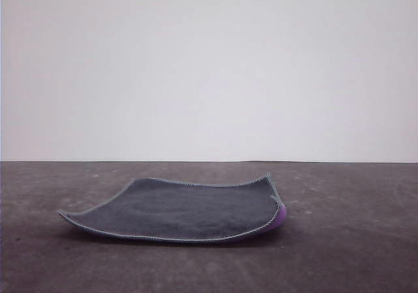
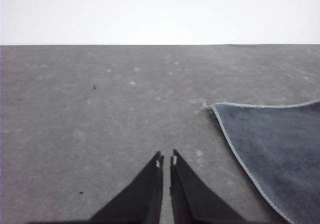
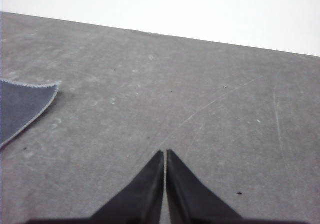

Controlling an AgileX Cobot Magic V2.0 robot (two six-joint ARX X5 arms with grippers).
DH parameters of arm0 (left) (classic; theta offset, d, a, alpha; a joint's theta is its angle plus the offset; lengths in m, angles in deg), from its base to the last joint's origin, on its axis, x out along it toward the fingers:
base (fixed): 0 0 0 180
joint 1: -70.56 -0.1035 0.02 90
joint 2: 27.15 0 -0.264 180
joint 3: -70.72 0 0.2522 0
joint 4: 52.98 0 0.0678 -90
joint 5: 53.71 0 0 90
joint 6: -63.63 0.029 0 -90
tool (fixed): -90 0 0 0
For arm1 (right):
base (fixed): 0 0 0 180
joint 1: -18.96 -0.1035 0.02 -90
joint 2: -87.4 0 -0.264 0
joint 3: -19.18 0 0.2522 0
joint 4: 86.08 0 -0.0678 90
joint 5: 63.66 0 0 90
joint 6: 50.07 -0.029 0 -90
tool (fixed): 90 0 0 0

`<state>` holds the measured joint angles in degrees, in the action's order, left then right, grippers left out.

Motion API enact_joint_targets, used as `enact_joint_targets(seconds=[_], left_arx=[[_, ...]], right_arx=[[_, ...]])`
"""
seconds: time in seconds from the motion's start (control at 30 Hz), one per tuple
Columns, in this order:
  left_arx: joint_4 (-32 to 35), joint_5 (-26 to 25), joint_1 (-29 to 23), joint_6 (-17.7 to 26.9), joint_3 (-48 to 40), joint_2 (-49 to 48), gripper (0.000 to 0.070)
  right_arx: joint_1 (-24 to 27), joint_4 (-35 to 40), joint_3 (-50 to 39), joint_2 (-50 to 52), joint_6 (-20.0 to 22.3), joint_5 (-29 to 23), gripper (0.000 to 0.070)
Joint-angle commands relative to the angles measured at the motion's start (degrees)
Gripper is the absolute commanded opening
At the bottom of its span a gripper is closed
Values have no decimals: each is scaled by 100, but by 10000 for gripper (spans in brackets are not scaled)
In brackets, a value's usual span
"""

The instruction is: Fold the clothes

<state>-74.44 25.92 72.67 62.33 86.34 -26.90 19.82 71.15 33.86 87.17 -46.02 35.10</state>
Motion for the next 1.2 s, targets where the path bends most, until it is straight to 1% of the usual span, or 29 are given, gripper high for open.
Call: enact_joint_targets(seconds=[0.0, 0.07, 0.2, 0.27, 0.37, 0.43, 0.67, 0.73, 0.87, 0.97, 1.03, 1.17], left_arx=[[44, -2, -7, -28, -111, -7, 11], [44, 2, -7, -26, -111, -7, 11], [62, 2, -7, -26, -111, -7, 11], [144, 0, -7, -35, -111, -7, 11], [214, -2, -7, -290, -111, -7, 10], [207, 17, -7, -383, -111, -7, 10], [127, 513, -7, -420, -41, -7, 10], [125, 680, -4, -430, 40, -4, 10], [116, 927, -4, -433, 279, 60, 10], [117, 932, 12, -472, 504, 277, 10], [145, 936, 31, -595, 666, 516, 10], [218, 931, 78, -865, 1128, 1345, 10]], right_arx=[[2, 77, -26, 2, -83, 4, 1], [2, 87, -26, 2, -109, 22, 1], [2, 83, -26, 2, -337, 18, 1], [2, 81, -26, 2, -378, 13, 1], [2, 41, -26, 2, -560, -3, 1], [2, -48, -26, 2, -682, -73, 1], [2, -118, -22, 0, -1157, -641, 1], [2, -113, -17, 0, -1275, -735, 1], [2, -34, 16, 0, -1330, -741, 1], [2, -9, 177, -25, -1421, -741, 1], [2, -6, 329, -119, -1421, -749, 1], [0, 10, 804, -599, -1523, -728, 1]])
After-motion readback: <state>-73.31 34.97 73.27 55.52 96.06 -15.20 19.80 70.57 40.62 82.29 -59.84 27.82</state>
